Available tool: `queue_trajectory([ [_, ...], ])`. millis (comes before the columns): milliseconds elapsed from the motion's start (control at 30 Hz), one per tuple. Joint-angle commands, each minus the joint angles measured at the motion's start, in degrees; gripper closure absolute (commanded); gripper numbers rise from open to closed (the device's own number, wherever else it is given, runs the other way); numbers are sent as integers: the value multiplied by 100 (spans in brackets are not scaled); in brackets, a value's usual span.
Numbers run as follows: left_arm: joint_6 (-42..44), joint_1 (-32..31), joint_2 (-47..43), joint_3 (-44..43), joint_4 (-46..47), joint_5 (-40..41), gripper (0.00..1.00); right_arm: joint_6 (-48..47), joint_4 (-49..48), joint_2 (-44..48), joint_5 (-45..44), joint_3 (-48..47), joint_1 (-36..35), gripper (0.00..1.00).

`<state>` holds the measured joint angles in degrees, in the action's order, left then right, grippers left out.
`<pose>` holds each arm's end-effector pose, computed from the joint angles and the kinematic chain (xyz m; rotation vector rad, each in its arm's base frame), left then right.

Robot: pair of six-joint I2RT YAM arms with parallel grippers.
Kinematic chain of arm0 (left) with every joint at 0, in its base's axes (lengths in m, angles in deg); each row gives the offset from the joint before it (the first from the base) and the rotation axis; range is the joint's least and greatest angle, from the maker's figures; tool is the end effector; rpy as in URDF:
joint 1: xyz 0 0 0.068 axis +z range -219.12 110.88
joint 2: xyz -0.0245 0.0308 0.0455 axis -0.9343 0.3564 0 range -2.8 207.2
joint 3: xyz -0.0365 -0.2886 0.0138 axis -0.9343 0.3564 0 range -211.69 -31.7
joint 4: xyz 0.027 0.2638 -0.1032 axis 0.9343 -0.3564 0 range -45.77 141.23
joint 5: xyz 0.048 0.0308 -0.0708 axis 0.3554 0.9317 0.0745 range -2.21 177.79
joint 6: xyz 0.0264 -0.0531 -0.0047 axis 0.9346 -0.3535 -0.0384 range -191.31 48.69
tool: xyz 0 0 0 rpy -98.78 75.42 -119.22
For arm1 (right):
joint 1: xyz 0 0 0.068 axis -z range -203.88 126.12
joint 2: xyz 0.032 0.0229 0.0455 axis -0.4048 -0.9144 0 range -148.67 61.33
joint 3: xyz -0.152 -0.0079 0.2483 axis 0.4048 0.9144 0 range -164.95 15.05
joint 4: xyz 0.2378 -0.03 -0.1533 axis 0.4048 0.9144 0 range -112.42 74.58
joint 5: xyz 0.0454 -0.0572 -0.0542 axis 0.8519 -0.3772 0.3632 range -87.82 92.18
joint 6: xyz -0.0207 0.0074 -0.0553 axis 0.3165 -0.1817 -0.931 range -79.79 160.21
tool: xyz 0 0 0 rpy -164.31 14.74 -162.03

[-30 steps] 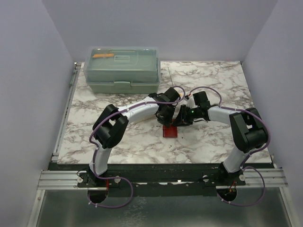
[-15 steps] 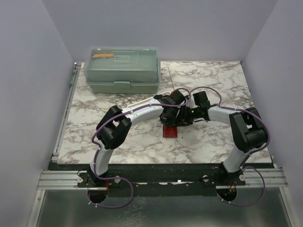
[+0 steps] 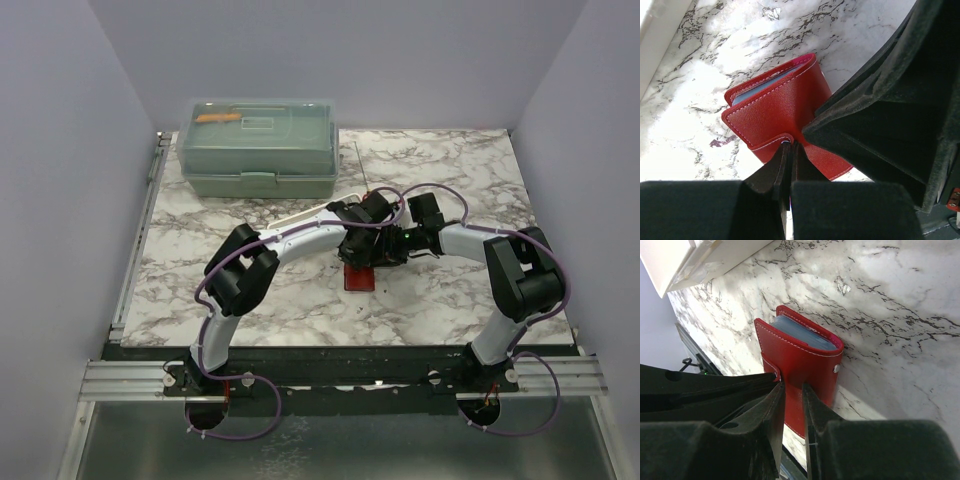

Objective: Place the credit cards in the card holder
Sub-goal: Close the card holder at the center of the board.

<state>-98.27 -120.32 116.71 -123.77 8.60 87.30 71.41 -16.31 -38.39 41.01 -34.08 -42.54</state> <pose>0.2920 -0.3637 0.1783 0.6023 2.7948 -0.3262 0.3176 0.1362 0.1322 0.0116 2.6690 1.1831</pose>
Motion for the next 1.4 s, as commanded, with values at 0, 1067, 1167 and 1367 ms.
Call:
queue_trajectory([
  [0,-191,-330,1296,561,455,-628,100,-104,-64,-346,-467,43,-130,76],
  [1067,-946,-989,3248,-838,-579,343,100,-743,752,1067,-726,391,1365,60],
  [1167,-928,-840,2451,-430,63,-344,100,-722,571,1000,-357,497,1365,60],
  [1367,-967,-315,1094,247,989,-1577,88,-409,-54,696,632,678,1357,60],
])
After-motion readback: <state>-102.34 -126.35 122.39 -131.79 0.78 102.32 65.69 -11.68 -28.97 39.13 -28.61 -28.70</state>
